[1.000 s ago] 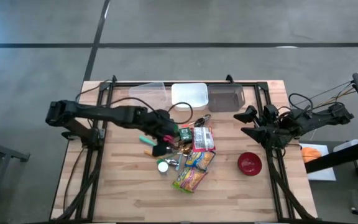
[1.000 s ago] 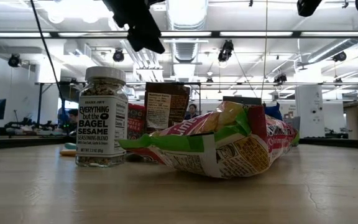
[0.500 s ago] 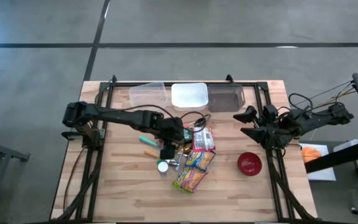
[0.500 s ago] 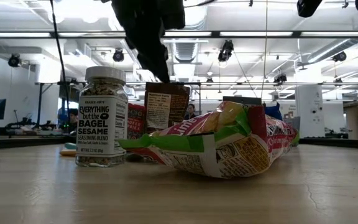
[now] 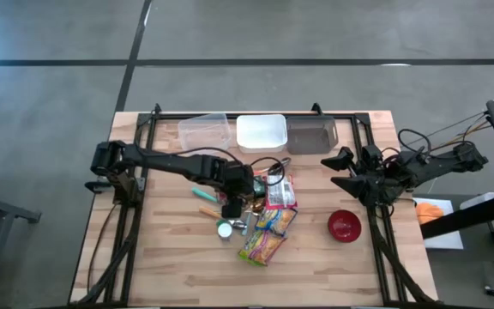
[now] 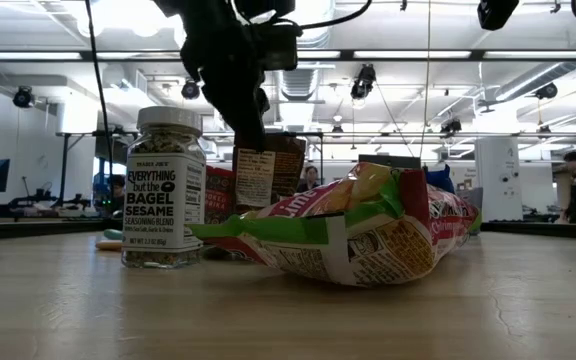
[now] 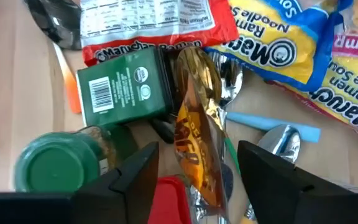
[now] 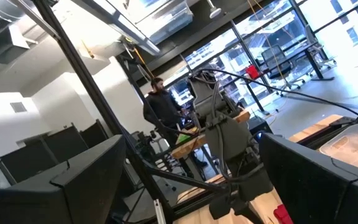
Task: Pick & Place Food Item
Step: Put the orange seasoning bag into the white bin
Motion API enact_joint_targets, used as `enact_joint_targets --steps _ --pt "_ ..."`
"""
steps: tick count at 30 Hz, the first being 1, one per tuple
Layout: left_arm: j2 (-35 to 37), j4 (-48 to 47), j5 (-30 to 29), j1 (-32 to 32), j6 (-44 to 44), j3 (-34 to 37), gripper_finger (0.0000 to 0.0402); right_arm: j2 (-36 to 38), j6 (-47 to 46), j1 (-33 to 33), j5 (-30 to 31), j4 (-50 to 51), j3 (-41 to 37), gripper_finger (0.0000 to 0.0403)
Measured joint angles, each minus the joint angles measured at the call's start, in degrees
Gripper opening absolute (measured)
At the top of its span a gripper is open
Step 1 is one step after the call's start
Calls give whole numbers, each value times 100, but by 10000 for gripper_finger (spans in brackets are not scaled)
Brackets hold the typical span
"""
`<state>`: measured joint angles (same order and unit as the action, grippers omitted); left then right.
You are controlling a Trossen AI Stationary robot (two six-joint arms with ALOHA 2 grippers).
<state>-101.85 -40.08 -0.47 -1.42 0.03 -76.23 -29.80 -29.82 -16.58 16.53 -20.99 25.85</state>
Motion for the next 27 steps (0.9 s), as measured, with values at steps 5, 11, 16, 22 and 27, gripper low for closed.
enact_joint_targets --steps 5,11,16,22,27 --pt "3 348 0 -2 6 57 138 0 0 0 0 0 0 366" --pt "3 385 5 1 219 61 35 0 -2 0 0 -9 0 366" --pt "3 385 23 1 218 67 9 0 -2 0 2 -19 0 366" --pt "7 301 60 3 358 163 3 0 0 0 2 -22 0 366" --pt "25 253 -44 7 317 131 1 0 0 0 0 -24 0 366"
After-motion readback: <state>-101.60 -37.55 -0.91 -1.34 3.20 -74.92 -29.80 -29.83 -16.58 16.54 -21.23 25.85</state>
